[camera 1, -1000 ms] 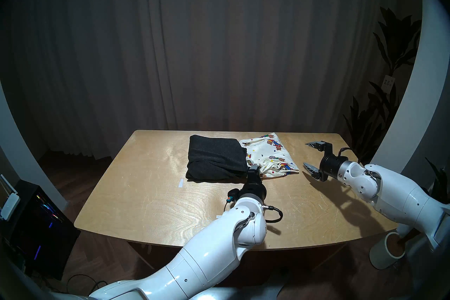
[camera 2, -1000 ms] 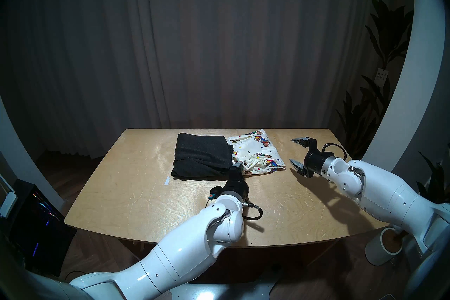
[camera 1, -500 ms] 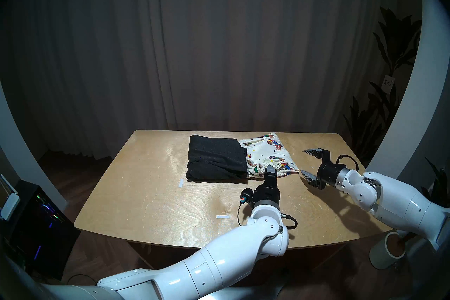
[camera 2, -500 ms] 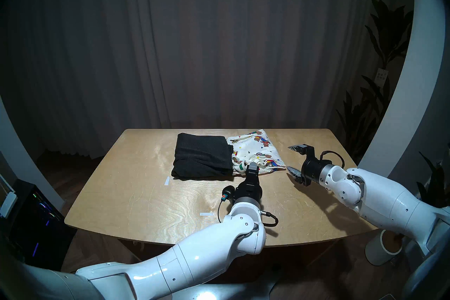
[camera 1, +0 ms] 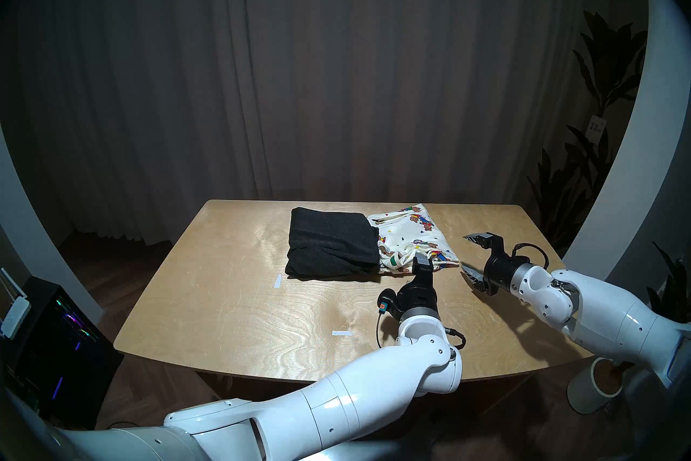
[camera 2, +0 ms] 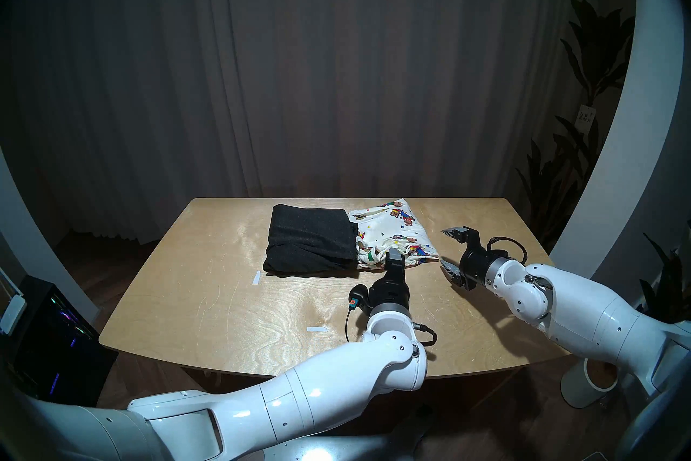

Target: Fold pants twice and stack them

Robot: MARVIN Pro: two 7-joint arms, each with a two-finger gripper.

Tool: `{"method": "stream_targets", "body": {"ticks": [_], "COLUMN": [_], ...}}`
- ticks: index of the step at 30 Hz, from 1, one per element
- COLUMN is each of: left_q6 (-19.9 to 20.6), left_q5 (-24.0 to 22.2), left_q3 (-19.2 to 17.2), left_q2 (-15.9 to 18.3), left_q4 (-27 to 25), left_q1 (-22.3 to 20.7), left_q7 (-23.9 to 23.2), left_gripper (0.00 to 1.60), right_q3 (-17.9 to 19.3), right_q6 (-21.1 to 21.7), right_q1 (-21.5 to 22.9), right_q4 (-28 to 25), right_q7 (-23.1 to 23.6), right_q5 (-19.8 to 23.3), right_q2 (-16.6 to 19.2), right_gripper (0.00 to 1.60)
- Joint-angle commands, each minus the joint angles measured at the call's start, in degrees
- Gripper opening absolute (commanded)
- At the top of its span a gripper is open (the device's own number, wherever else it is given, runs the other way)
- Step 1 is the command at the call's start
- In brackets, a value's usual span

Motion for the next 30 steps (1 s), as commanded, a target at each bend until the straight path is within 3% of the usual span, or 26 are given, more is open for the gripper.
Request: {"method": "stream_targets", "body": {"ticks": [1,10,30], "left_q6": [-0.31,-0.31,-0.31], "left_q5": [-1.28,-1.70,-1.01], "left_q3": [-2.43,-3.68,-5.34], "left_q2": [-2.56,-2.31,-3.15], "left_q4": [-1.30,-1.52,2.78], "left_q1": [-1.97,-2.87,-4.48], "left_q7": [0.56,5.13,6.20], "left_gripper": [1.60,1.60,1.60], "right_q3": [-0.13,-0.93,-2.64], "right_q6": [-2.83,-7.91,-8.58], "right_q1": [1.03,1.45,5.03], "right_q4": [-0.49,-0.83,5.23], "right_q7": [-0.09,-2.09,-6.36], "right_q5": [-2.00,-4.34,-7.93], "right_q2": [-1.49,-3.06,-9.34], "right_gripper": [1.60,1.60,1.60]}}
